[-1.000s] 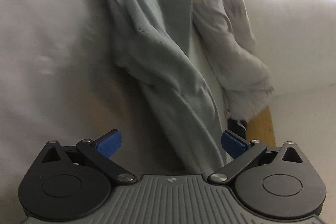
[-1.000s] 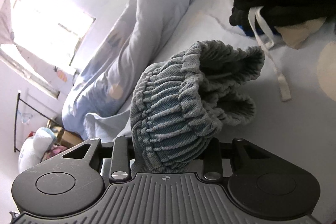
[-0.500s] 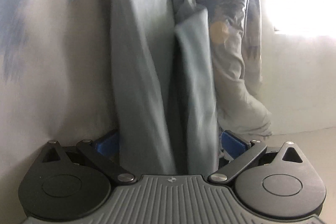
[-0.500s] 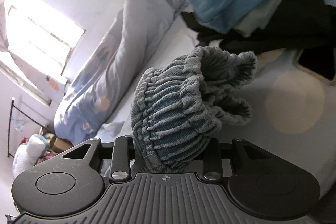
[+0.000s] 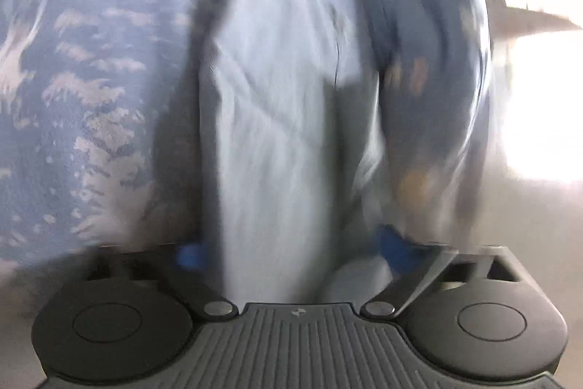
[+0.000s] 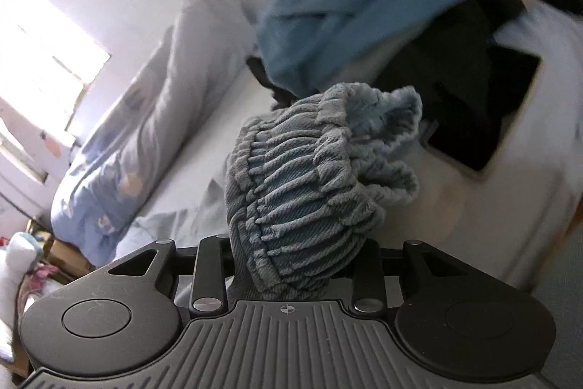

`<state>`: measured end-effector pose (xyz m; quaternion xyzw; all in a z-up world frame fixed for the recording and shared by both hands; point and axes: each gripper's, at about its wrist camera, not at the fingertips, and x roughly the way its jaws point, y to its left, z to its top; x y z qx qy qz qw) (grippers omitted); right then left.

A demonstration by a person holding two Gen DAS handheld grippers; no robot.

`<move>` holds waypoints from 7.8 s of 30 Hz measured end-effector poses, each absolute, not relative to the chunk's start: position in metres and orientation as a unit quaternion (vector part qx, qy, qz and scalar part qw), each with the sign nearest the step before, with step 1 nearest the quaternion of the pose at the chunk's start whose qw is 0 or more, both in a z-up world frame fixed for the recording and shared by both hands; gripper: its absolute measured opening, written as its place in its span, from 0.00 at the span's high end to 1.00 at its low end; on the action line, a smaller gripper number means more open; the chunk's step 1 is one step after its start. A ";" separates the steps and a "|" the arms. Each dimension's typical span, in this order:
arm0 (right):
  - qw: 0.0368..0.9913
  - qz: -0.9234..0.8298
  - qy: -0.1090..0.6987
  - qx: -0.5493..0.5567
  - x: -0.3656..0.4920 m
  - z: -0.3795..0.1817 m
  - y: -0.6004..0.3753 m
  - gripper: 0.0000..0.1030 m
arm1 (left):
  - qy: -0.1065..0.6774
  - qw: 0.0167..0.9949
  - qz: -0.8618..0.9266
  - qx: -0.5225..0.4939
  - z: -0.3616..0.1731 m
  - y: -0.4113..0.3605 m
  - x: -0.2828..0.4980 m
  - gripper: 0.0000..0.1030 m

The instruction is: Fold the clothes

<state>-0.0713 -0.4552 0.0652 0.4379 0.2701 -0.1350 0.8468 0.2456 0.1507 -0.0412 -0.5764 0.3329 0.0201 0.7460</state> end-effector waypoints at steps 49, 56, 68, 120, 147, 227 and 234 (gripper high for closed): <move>0.878 -0.246 0.331 0.242 -0.120 0.138 -0.385 0.01 | 0.238 0.769 -0.004 -0.593 0.008 0.179 0.205 0.00; 0.904 -0.170 0.314 0.236 -0.080 0.140 -0.347 0.01 | 0.275 0.780 0.010 -0.562 -0.020 0.178 0.257 0.00; 0.895 -0.014 0.341 0.288 -0.010 0.112 -0.289 0.00 | 0.302 0.818 -0.024 -0.490 -0.041 0.182 0.322 0.00; 0.897 0.247 0.333 -0.151 0.039 0.110 -0.144 0.90 | 0.192 0.810 -0.032 -0.554 0.122 0.254 0.196 0.84; 0.841 0.344 0.390 -0.152 0.016 0.102 -0.123 0.24 | 0.307 0.819 0.204 -0.439 0.012 0.345 0.180 0.22; 0.862 0.353 0.341 0.123 0.054 0.076 -0.099 0.00 | 0.486 0.855 0.108 -0.143 0.041 0.213 0.296 0.12; 0.845 0.366 0.349 0.174 0.059 0.064 -0.113 0.00 | 0.521 0.828 0.191 -0.079 0.016 0.203 0.327 0.32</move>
